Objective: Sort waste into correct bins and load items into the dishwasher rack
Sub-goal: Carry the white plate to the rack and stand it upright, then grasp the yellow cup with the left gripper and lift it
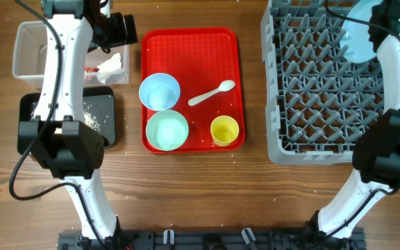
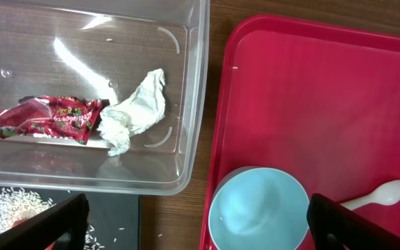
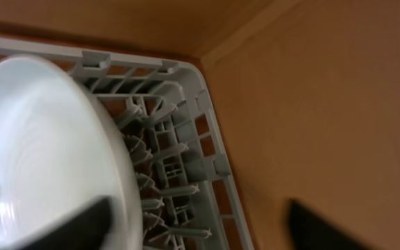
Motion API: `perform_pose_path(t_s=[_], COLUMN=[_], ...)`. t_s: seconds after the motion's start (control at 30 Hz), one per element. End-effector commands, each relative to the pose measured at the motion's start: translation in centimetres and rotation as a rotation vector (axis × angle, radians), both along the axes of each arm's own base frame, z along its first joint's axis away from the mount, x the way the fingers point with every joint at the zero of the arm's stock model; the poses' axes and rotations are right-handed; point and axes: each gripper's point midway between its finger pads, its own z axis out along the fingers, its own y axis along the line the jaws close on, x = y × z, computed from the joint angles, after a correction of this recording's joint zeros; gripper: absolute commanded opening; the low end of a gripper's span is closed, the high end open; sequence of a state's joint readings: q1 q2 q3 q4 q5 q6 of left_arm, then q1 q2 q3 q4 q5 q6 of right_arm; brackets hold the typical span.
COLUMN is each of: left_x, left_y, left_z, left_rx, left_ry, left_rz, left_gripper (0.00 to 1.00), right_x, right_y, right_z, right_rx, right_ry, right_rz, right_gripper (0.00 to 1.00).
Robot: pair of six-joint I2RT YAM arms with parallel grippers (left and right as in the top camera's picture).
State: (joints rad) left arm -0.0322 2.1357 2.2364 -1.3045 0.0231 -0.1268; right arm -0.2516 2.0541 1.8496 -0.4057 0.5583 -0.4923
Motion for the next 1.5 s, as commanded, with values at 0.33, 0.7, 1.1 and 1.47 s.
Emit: perform_pose_path(t_s=[0.33, 0.7, 1.1, 1.47], left_x=[-0.1, -6.8, -18.8, -16.0], left_y=[0.4, -17.6, -25.7, -25.5], left_z=[0.5, -0.7, -12.1, -11.0], left_rx=[0.006, -0.049, 0.04, -0.06], left_ry=[-0.009, 0.101, 0.385, 0.303], left_rz=[0.021, -0.575, -0.915, -0.796], left_gripper=[1.0, 1.0, 0.87, 0.04], right_x=[-10.2, -10.8, -10.2, -11.4], right_y=[37.0, 32.5, 25.6, 27.1], right_z=[0.9, -1.3, -2.2, -1.8], right_rx=[0.957, 1.135, 1.054, 1.158], right_ry=[0.307, 0.362, 0.314, 0.35], right_rz=[0.788, 0.599, 0.438, 0.483], right_gripper=[0.91, 0.82, 0.83, 0.82])
